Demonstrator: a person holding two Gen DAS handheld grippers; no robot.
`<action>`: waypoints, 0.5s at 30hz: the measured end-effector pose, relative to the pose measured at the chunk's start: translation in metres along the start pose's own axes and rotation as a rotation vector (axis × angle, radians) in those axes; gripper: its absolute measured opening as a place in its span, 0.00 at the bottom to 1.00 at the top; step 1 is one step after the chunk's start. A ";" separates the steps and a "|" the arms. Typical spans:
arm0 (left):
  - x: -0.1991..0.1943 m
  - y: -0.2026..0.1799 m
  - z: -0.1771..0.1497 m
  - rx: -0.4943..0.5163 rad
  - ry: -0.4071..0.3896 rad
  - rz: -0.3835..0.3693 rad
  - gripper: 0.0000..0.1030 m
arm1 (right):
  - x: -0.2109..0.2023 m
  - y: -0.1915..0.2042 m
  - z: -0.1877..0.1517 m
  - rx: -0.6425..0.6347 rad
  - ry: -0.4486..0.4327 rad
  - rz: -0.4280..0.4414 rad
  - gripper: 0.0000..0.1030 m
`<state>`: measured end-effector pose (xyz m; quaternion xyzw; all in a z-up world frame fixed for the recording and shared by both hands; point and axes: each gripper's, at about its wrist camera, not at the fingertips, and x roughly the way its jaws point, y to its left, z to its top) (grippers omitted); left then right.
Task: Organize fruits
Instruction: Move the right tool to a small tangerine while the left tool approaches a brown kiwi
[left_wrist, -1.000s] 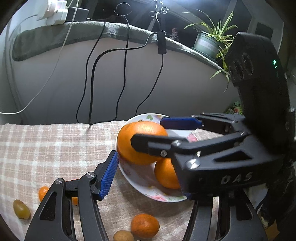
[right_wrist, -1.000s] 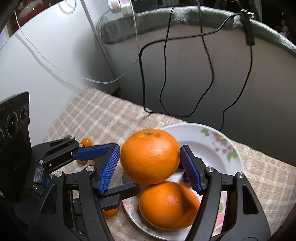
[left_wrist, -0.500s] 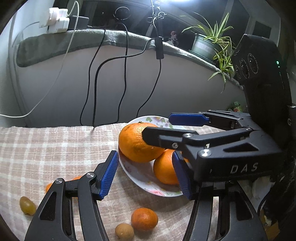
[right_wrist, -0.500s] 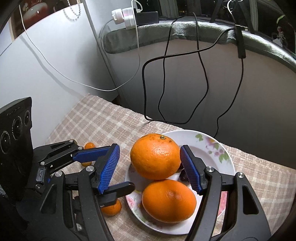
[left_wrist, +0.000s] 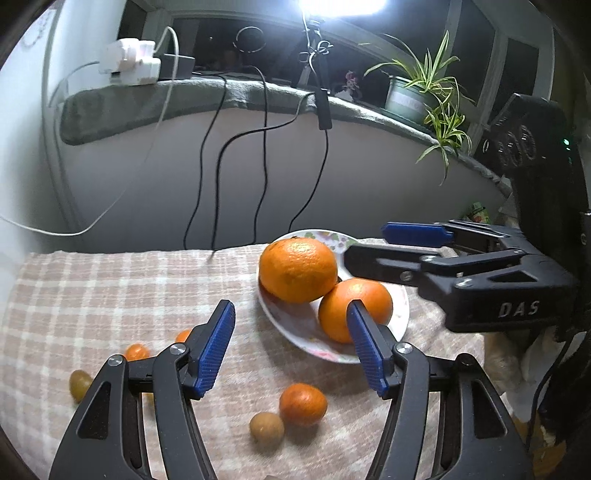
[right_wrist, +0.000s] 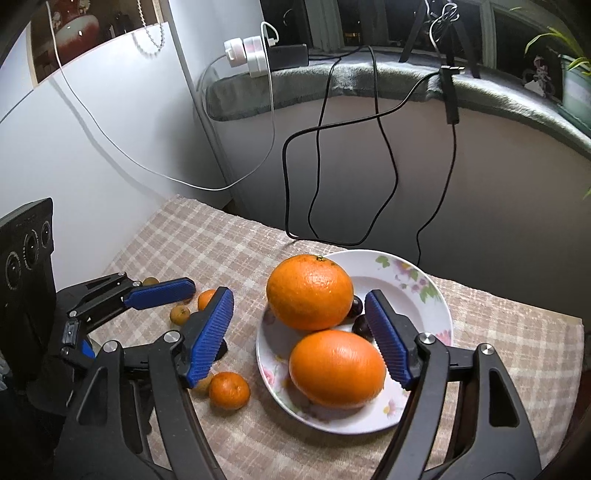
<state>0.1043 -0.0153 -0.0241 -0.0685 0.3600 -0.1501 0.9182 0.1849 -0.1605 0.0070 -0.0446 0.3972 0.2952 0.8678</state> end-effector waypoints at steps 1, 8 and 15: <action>-0.003 0.001 -0.001 0.000 -0.002 0.007 0.61 | -0.003 0.001 -0.001 0.001 -0.006 -0.003 0.74; -0.026 0.013 -0.017 0.005 -0.023 0.063 0.66 | -0.022 0.017 -0.018 -0.015 -0.043 -0.019 0.74; -0.038 0.028 -0.037 -0.018 -0.011 0.123 0.66 | -0.029 0.044 -0.044 -0.068 -0.057 -0.030 0.74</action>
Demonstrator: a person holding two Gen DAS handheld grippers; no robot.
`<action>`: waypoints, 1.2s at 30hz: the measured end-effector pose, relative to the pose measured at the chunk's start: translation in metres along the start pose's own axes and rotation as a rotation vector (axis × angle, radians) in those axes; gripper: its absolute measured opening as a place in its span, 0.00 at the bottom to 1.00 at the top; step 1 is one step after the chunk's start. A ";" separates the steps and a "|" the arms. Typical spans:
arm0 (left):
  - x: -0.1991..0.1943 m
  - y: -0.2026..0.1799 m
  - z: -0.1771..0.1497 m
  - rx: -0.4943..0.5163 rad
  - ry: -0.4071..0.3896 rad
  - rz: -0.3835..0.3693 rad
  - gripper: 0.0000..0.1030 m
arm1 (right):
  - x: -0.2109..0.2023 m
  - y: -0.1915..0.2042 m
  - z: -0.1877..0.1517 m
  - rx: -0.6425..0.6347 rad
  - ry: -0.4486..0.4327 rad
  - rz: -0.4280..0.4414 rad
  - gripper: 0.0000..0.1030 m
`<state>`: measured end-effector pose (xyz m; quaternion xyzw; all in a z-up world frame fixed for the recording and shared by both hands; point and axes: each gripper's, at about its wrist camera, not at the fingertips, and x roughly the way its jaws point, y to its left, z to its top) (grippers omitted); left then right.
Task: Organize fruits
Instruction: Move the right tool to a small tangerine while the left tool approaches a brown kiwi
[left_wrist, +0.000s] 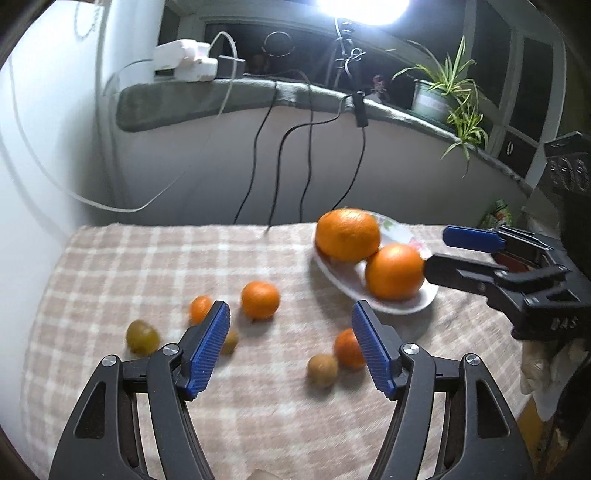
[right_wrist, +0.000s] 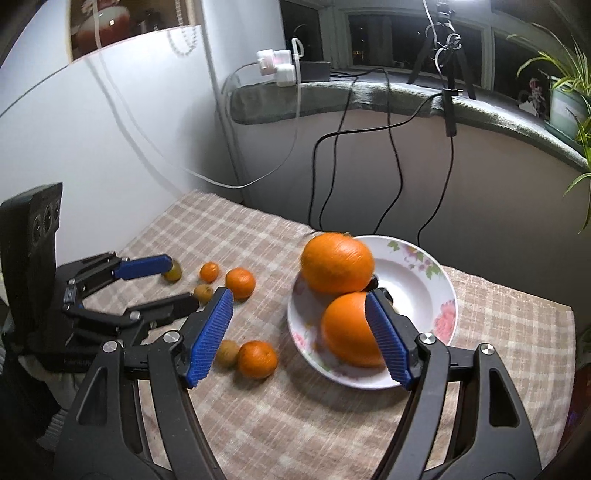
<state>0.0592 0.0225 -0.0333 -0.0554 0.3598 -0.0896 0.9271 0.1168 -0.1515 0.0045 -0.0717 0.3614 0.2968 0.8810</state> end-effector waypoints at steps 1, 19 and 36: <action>-0.002 0.002 -0.004 -0.001 0.002 0.009 0.66 | 0.000 0.003 -0.004 -0.005 -0.001 0.002 0.74; -0.004 0.006 -0.046 -0.007 0.065 -0.067 0.56 | 0.028 0.024 -0.057 0.062 0.114 0.060 0.46; 0.031 -0.006 -0.047 0.030 0.152 -0.130 0.42 | 0.064 0.014 -0.063 0.120 0.176 0.079 0.38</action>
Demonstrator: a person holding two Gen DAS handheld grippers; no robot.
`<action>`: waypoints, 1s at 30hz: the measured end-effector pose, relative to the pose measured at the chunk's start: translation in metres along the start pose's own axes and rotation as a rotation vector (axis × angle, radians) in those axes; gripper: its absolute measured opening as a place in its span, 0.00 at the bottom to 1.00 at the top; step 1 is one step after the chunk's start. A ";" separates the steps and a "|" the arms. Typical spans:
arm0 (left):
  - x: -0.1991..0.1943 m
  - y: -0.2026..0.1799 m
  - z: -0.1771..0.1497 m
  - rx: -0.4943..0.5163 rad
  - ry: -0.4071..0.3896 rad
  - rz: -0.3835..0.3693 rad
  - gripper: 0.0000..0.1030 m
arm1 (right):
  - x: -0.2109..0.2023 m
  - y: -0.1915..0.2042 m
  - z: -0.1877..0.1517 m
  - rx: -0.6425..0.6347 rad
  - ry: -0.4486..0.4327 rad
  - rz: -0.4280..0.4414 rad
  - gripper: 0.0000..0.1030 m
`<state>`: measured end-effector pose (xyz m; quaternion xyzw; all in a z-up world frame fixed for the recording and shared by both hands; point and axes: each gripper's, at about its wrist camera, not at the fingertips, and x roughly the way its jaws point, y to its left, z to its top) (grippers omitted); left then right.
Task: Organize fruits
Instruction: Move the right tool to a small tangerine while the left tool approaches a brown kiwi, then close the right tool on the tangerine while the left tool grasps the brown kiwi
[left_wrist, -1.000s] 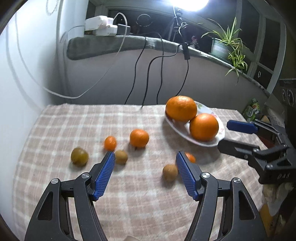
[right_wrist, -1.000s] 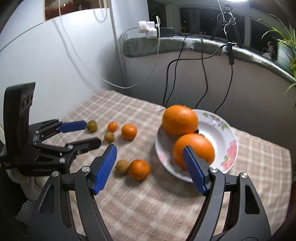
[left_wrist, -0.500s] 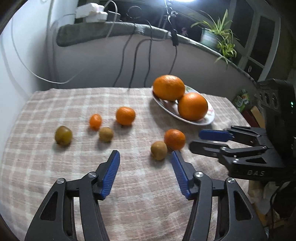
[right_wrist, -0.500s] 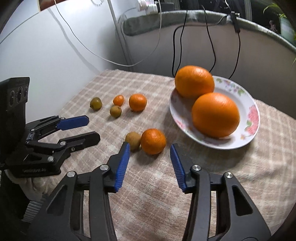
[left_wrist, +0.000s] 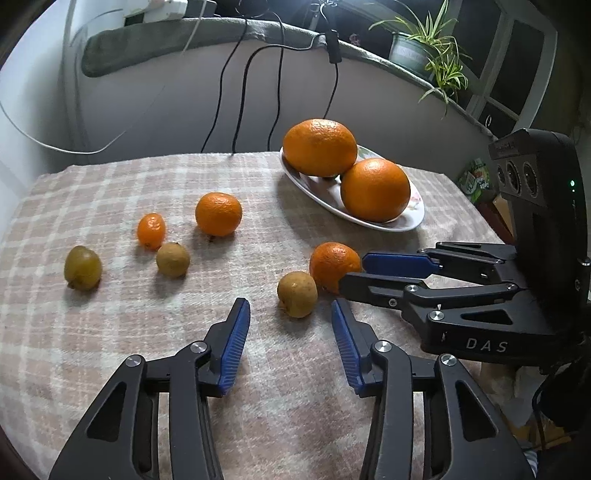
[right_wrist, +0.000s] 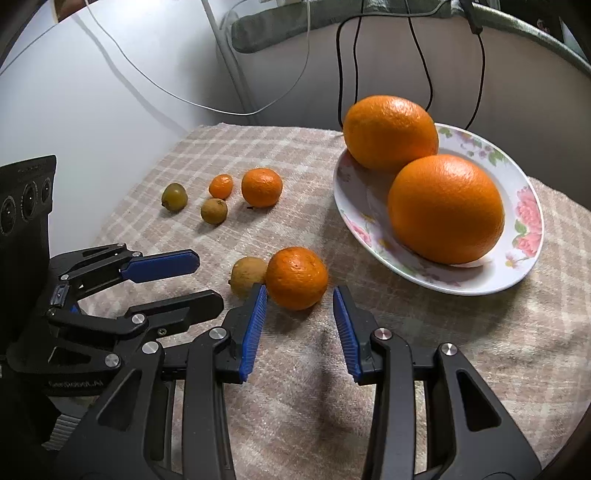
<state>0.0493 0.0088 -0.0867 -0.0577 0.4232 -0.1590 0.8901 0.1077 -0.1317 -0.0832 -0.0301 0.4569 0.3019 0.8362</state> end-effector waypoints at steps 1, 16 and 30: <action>0.002 0.000 0.001 0.003 0.003 0.002 0.41 | 0.001 0.000 0.000 0.004 0.001 0.005 0.38; 0.010 -0.003 0.002 0.054 0.028 0.006 0.35 | 0.004 -0.004 0.007 0.045 0.008 0.066 0.38; 0.025 -0.007 0.006 0.074 0.053 0.004 0.35 | 0.008 -0.001 0.015 0.064 0.026 0.058 0.39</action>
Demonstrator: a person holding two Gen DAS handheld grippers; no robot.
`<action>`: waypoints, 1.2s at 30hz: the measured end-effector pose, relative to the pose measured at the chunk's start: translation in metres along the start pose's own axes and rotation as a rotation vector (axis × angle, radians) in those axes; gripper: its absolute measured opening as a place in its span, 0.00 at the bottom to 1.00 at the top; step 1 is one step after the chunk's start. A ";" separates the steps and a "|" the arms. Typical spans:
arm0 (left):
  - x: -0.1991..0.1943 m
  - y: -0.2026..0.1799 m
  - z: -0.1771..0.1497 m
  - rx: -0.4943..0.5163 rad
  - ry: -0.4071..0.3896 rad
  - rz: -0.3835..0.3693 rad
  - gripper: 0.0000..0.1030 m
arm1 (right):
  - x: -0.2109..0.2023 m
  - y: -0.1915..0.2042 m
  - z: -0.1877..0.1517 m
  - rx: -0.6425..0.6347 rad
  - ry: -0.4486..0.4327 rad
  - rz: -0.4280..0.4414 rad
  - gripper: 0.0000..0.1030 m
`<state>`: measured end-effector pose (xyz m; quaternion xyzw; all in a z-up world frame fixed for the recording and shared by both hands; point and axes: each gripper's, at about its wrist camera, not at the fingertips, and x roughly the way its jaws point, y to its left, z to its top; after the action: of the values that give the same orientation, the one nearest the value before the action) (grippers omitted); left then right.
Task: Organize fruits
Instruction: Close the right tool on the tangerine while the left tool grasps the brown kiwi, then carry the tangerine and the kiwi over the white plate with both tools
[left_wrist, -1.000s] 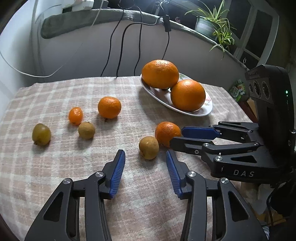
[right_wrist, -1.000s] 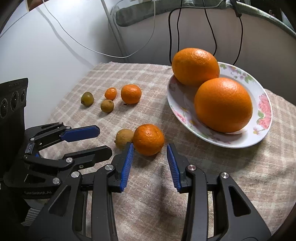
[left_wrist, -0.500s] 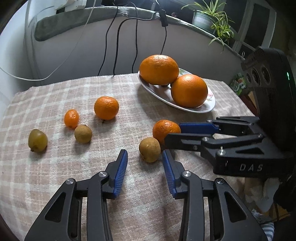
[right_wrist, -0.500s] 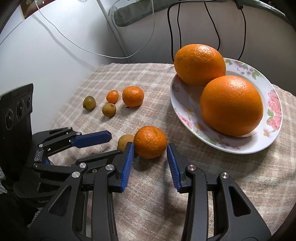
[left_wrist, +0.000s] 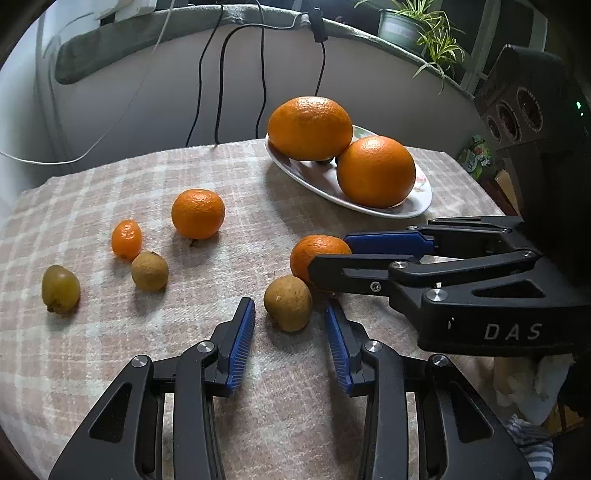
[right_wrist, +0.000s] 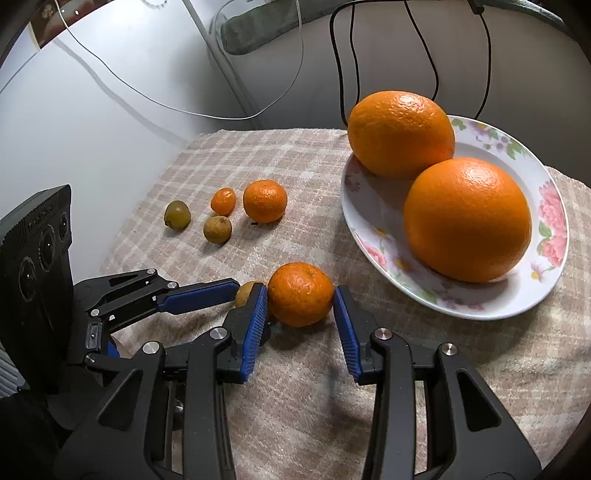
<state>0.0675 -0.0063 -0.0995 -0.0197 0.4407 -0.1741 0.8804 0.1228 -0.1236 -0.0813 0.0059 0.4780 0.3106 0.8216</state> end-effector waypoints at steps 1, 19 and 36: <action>0.001 0.000 0.000 0.002 0.003 -0.002 0.34 | 0.000 0.000 0.000 0.003 0.002 0.000 0.39; -0.001 0.003 -0.003 -0.017 -0.002 -0.005 0.25 | 0.009 0.000 0.003 0.031 0.032 0.001 0.43; -0.022 0.000 0.007 -0.033 -0.064 -0.010 0.25 | -0.036 -0.009 0.006 0.041 -0.072 0.019 0.39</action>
<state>0.0613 0.0002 -0.0784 -0.0422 0.4150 -0.1706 0.8927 0.1195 -0.1479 -0.0533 0.0384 0.4541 0.3083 0.8350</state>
